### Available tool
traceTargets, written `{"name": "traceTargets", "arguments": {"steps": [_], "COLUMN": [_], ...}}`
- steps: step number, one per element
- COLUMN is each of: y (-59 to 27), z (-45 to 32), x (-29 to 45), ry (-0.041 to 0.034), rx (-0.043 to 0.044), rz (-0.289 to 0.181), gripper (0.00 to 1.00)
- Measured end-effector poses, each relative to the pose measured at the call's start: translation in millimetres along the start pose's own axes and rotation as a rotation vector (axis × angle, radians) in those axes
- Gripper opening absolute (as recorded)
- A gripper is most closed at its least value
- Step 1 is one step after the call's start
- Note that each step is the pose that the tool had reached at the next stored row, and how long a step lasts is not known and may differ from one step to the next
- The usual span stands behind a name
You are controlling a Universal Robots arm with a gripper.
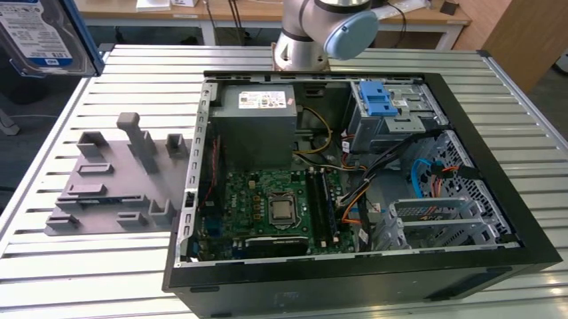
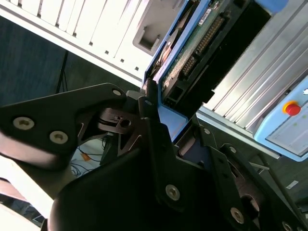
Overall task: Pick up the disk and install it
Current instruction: 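Pick up the disk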
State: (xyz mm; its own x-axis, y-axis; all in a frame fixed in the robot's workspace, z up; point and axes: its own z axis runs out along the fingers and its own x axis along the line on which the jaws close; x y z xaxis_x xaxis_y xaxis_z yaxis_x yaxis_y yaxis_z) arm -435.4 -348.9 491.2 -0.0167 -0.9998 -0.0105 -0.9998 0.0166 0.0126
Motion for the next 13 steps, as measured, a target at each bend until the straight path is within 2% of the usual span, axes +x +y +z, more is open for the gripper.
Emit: {"name": "traceTargets", "arguments": {"steps": [13], "y": [-0.7], "z": [-0.2], "x": [41.2], "ry": [-0.0010], "rx": [0.0000], "rz": [0.000], "gripper": [0.37]}}
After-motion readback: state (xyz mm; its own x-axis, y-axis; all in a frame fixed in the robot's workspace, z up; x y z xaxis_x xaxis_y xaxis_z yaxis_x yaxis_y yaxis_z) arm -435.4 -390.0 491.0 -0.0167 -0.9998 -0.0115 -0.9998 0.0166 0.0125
